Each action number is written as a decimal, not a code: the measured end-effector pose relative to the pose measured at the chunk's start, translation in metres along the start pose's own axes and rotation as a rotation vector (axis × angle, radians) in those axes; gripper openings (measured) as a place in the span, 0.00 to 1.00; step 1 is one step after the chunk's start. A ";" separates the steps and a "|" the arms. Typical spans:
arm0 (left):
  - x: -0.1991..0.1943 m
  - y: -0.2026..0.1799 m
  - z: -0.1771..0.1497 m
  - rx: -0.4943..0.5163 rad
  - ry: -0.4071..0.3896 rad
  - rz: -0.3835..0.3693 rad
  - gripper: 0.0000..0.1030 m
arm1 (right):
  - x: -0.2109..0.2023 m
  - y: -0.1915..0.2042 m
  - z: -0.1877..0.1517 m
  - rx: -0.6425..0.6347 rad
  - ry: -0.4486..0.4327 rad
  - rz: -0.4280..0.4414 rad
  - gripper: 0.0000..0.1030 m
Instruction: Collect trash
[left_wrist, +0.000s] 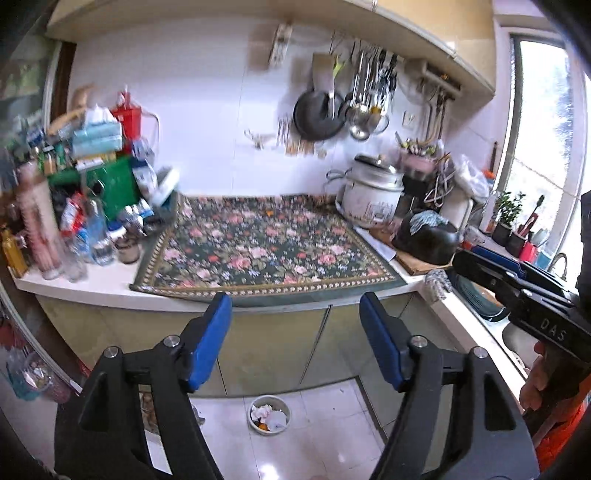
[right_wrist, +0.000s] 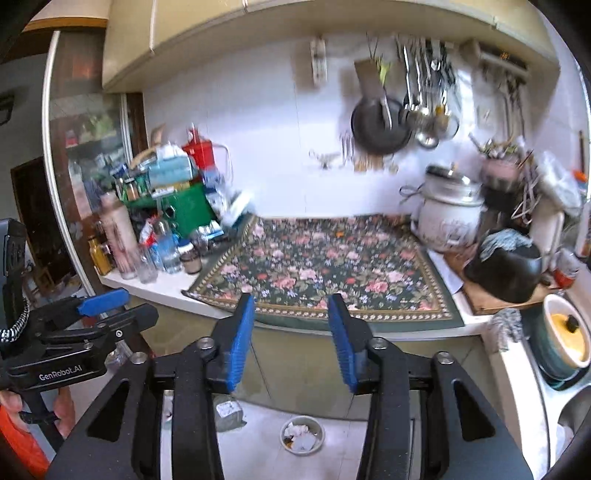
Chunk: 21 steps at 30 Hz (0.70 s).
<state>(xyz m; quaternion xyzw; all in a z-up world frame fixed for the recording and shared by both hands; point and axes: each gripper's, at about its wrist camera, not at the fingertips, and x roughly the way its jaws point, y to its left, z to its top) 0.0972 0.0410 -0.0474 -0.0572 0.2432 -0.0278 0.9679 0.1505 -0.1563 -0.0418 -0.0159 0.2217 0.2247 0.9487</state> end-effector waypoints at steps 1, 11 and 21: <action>-0.013 0.000 0.000 0.002 -0.009 -0.004 0.73 | -0.009 0.006 0.000 0.000 -0.013 -0.008 0.44; -0.106 0.001 -0.022 0.030 -0.093 0.024 0.97 | -0.069 0.047 -0.016 0.023 -0.098 -0.055 0.88; -0.126 0.006 -0.035 0.012 -0.089 0.022 0.97 | -0.086 0.069 -0.027 -0.014 -0.079 -0.094 0.97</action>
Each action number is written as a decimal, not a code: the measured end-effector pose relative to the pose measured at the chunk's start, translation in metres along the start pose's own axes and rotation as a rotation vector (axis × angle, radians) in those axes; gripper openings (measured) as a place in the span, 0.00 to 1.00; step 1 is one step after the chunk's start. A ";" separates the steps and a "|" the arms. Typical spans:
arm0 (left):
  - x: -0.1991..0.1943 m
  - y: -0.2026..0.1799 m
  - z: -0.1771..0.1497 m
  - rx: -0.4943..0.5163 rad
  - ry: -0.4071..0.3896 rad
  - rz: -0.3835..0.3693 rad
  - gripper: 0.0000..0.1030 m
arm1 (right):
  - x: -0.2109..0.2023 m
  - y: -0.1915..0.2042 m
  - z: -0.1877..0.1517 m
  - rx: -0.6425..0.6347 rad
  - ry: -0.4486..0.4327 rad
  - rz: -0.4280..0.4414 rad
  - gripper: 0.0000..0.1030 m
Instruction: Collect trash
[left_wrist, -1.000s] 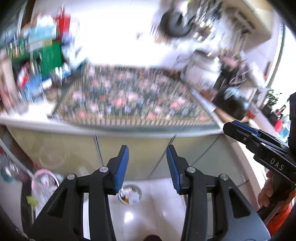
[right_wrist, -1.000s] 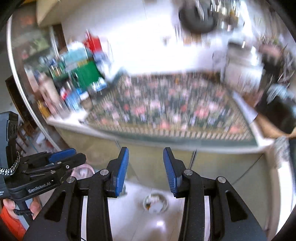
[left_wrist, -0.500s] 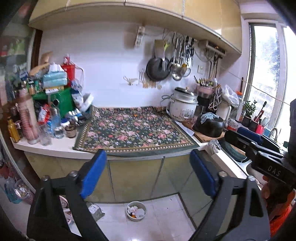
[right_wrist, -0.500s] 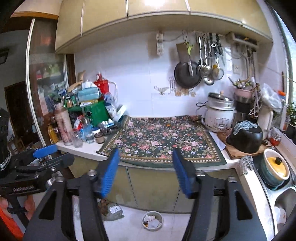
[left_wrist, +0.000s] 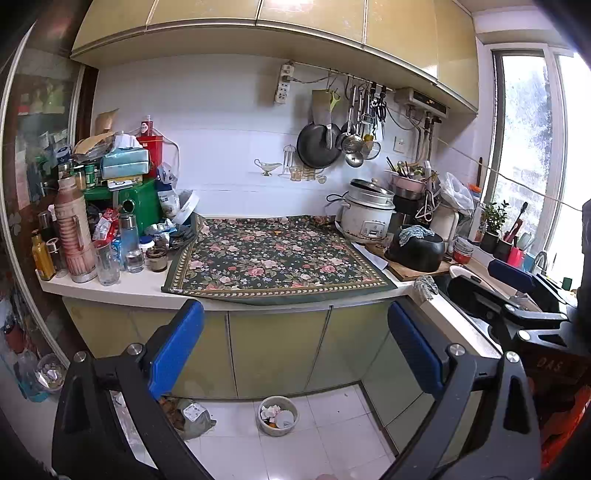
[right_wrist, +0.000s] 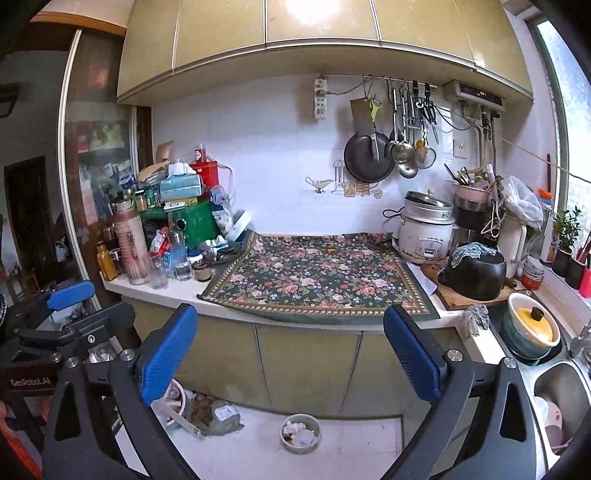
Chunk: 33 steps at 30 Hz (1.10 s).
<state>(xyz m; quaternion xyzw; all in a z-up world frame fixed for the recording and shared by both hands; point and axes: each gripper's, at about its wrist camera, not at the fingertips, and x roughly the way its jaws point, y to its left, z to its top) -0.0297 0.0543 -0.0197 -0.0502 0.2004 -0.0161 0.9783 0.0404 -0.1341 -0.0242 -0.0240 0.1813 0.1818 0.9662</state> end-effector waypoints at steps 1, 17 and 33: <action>0.000 0.001 0.000 -0.002 0.000 0.002 0.97 | 0.000 0.001 0.000 0.000 0.002 0.002 0.97; -0.003 0.009 -0.005 -0.028 0.005 0.019 0.97 | -0.010 0.007 -0.005 0.015 0.010 -0.002 0.97; -0.009 0.001 -0.003 -0.021 -0.015 0.022 0.97 | -0.015 0.006 -0.002 0.032 0.008 -0.008 0.97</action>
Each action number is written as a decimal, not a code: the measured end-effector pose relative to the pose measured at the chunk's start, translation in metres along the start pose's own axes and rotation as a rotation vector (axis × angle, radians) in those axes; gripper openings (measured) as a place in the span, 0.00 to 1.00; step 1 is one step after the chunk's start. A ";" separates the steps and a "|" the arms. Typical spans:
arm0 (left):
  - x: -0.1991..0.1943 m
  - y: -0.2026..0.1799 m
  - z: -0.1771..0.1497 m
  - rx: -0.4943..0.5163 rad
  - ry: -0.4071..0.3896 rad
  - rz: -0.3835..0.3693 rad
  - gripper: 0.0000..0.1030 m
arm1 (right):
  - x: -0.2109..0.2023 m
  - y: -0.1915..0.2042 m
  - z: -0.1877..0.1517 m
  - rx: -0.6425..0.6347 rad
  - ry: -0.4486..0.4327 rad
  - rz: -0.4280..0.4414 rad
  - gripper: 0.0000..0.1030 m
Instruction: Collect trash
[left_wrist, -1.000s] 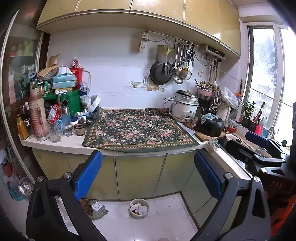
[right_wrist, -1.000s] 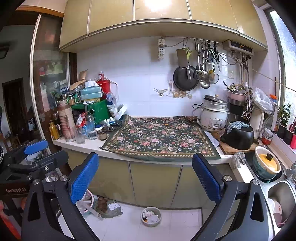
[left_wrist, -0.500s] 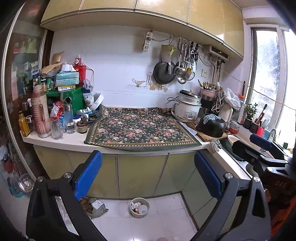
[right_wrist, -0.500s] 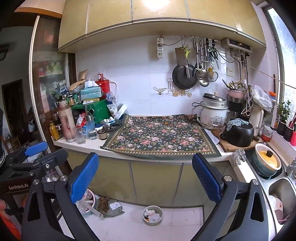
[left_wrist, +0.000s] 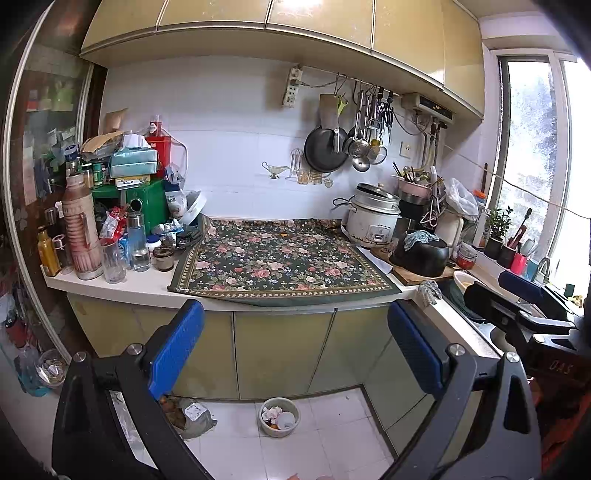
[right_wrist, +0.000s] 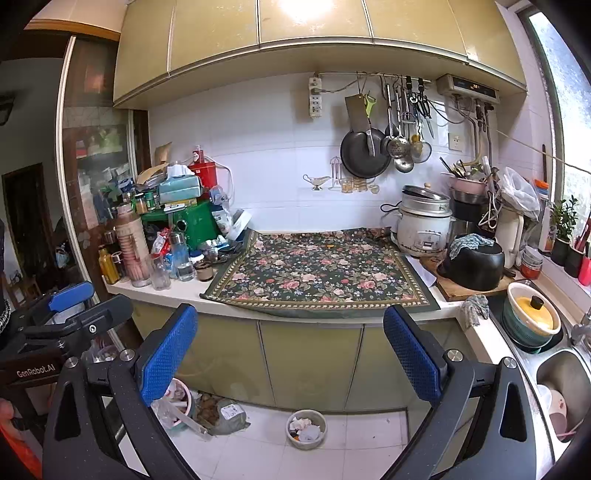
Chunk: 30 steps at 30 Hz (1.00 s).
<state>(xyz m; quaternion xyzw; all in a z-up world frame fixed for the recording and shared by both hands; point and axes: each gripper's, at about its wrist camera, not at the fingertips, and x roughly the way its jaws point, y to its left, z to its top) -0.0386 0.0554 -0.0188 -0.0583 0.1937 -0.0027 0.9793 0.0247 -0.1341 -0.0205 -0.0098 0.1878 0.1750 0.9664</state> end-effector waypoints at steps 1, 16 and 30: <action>0.000 0.000 0.000 -0.001 0.000 -0.001 0.97 | 0.000 0.000 0.000 0.000 0.000 0.000 0.97; 0.000 0.000 0.004 0.000 0.003 -0.024 0.97 | -0.002 0.006 0.000 0.008 0.000 -0.006 0.97; 0.014 0.005 0.009 -0.004 0.020 -0.030 0.97 | 0.001 0.009 0.002 0.011 0.007 -0.008 0.97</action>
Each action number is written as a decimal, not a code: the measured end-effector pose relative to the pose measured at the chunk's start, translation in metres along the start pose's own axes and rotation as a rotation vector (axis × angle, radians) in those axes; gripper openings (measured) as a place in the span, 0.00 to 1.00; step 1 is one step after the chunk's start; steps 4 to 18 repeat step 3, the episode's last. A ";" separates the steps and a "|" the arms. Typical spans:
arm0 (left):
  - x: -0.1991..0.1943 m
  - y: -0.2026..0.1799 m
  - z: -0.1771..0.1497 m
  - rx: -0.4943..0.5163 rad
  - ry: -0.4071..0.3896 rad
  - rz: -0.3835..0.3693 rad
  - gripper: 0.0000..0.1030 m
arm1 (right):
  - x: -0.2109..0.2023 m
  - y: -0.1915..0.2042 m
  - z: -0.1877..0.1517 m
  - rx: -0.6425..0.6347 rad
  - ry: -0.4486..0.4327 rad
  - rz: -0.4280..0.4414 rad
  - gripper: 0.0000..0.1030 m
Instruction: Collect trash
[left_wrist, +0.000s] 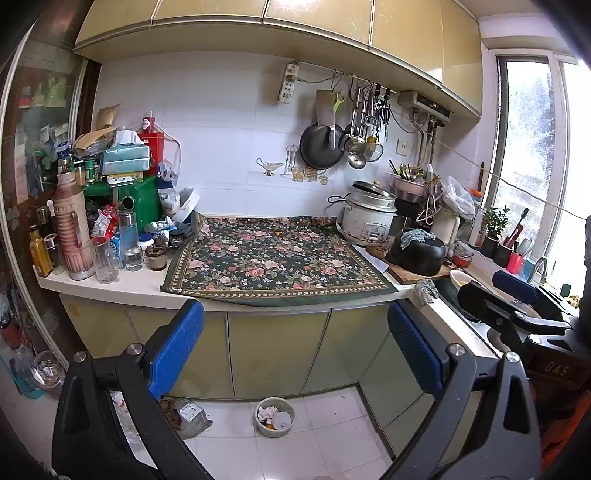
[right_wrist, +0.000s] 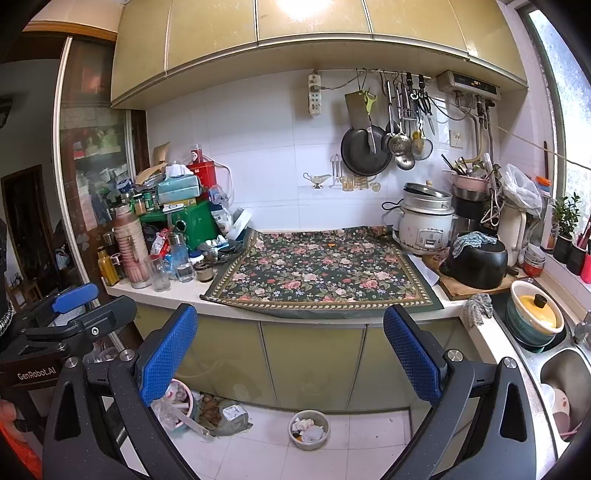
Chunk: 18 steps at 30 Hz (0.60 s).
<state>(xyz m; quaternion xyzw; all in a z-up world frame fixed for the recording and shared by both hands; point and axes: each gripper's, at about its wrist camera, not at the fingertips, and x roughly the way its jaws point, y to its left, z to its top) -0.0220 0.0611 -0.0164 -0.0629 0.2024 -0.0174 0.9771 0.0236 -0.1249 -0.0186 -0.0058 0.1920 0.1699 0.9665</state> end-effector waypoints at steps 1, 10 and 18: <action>0.003 0.001 0.001 0.000 0.004 -0.001 0.97 | 0.003 0.001 0.001 0.001 0.002 0.000 0.97; 0.010 0.002 0.002 0.002 0.012 -0.005 0.97 | 0.007 0.001 0.003 0.004 0.006 -0.001 0.97; 0.010 0.002 0.002 0.002 0.012 -0.005 0.97 | 0.007 0.001 0.003 0.004 0.006 -0.001 0.97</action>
